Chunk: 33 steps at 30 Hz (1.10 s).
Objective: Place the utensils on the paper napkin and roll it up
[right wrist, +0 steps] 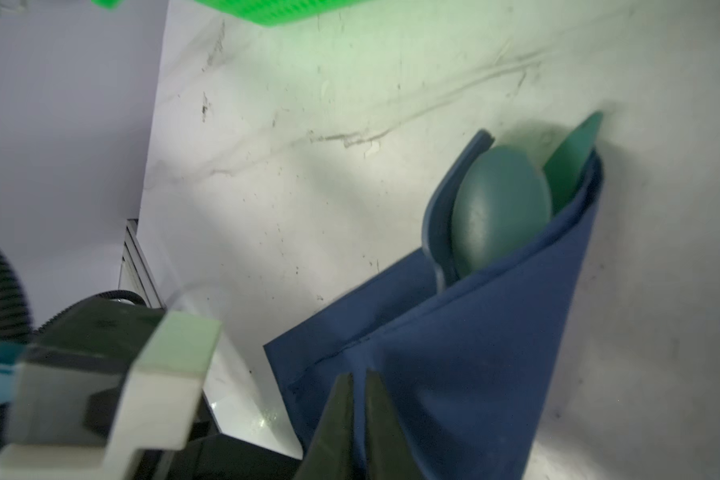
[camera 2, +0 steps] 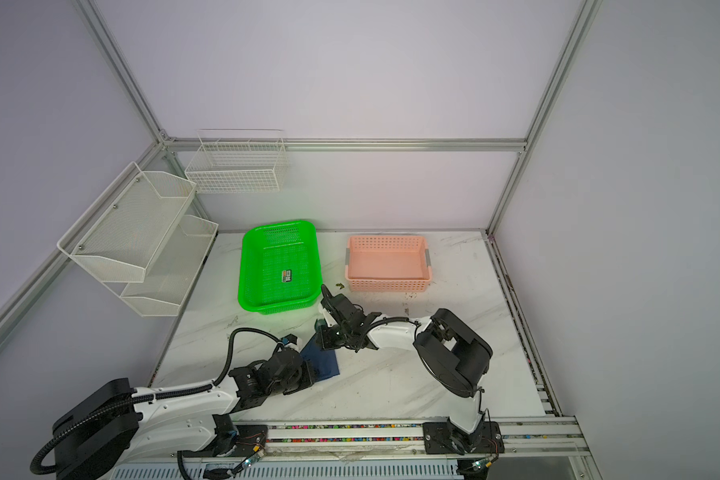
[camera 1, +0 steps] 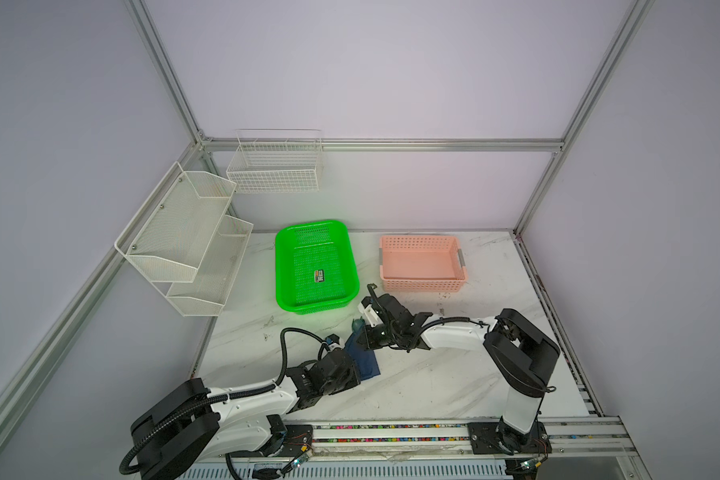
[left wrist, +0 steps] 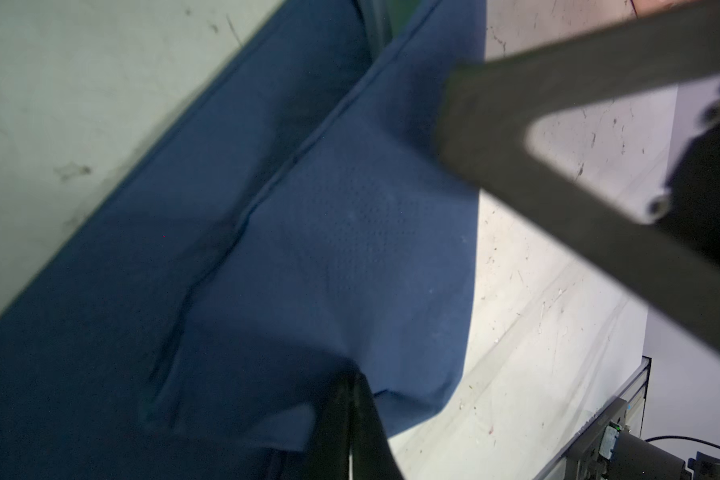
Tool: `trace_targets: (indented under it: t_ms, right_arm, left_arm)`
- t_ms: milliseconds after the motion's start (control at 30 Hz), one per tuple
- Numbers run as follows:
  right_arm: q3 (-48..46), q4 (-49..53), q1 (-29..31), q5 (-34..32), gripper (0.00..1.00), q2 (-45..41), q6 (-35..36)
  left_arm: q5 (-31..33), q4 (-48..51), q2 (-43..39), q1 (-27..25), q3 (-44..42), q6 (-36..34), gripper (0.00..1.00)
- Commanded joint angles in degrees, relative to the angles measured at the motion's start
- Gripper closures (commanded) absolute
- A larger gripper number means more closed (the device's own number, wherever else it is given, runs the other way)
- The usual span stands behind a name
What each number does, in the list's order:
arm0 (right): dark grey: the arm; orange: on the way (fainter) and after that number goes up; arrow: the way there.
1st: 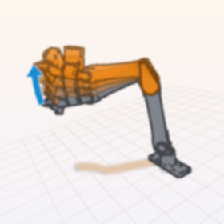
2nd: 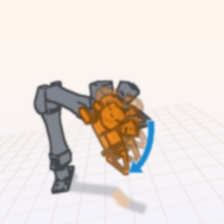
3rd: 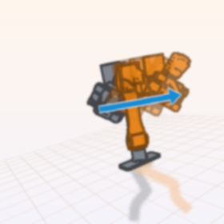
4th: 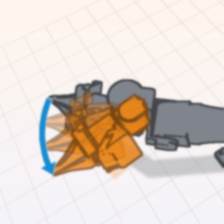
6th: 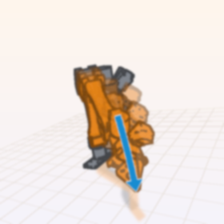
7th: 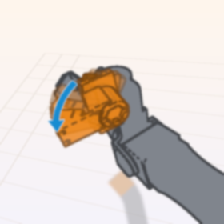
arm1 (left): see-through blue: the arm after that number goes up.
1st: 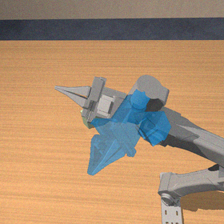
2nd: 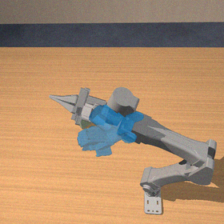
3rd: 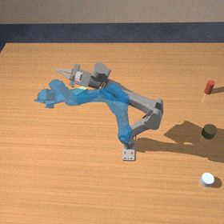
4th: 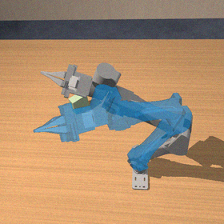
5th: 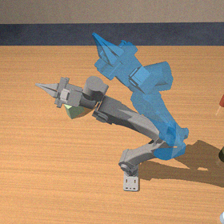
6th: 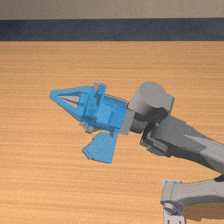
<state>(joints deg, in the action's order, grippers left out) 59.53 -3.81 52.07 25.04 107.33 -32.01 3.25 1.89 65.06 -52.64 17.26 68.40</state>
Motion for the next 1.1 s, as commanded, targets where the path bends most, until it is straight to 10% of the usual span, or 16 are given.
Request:
trace_targets:
  t_ms: [0,533,833,1067]
  right_arm:
    - [0.84,0.83,-0.27,2.21,0.89,2.18,3.06]
    - [-1.47,-2.29,-5.84,4.69,0.92,7.18,5.05]
    - [-4.57,-6.35,-5.84,4.9,0.93,8.25,2.97]
    - [-6.08,-9.31,-5.87,5.85,0.94,8.58,1.53]
  left_arm:
    - [0.78,8.43,0.85,-0.01,-0.56,-0.29,0.93]
    - [4.69,16.44,-7.21,0.03,-0.13,-0.81,0.93]
    - [11.32,25.2,-8.72,0.11,16.28,-12.23,0.92]
    - [7.74,1.22,-14.1,0.08,11.54,-23.48,0.9]
